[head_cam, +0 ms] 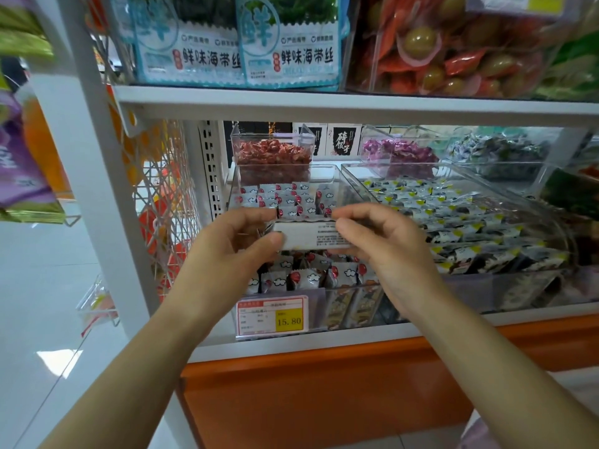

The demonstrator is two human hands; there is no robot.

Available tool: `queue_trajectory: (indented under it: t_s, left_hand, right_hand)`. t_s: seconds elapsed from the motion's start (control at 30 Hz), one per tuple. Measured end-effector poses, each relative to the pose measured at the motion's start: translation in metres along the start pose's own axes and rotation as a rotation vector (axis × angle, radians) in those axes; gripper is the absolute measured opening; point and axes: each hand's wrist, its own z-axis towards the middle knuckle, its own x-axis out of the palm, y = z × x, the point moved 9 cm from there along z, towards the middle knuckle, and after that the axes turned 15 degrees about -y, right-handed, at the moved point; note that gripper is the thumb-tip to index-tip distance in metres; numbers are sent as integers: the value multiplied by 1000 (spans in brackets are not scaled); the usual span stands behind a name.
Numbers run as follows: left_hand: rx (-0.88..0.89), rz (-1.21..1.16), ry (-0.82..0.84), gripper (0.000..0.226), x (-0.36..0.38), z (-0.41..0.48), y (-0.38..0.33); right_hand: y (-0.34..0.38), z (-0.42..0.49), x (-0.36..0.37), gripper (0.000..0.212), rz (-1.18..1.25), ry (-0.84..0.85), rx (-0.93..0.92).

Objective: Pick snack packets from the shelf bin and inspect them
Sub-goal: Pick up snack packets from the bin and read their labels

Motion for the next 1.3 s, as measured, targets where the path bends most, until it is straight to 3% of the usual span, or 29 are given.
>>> queue_trajectory:
  t_s: [0.2, 0.3, 0.47, 0.7, 0.83, 0.93, 1.03, 1.1, 1.13, 1.2, 1.3]
  left_hand:
    - [87, 98, 57, 31, 9, -4, -9]
    - [84, 118, 54, 21, 12, -5, -8]
    - [-20, 48, 18, 6, 11, -4, -5]
    - [-102, -58, -35, 18, 1, 3, 0]
    - [3, 51, -77, 18, -1, 2, -5]
    - [45, 85, -6, 13, 6, -3, -9]
    - [99, 233, 76, 38, 16, -7, -8]
    - [158, 270, 41, 32, 15, -6, -12]
    - [166, 249, 7, 26, 13, -4, -14]
    - [156, 200, -54, 22, 6, 0, -15]
    - [170, 214, -138, 40, 2, 7, -15]
  right_hand:
    - [1, 2, -8, 14, -75, -100, -19]
    - [6, 2, -12, 18, -129, -154, -87]
    - [16, -2, -1, 19, -166, -65, -188]
    - [16, -4, 6, 13, -121, 14, -162]
    - [10, -4, 8, 8, -91, 47, -87]
    - [11, 0, 0, 16, -137, -40, -113]
    - [8, 3, -10, 18, -105, -142, -89]
    - [7, 3, -8, 8, -34, -93, -56]
    - [6, 2, -3, 9, 12, -25, -24]
    - [5, 0, 4, 35, 9, 81, -15]
    - [12, 5, -3, 38, -42, -15, -108]
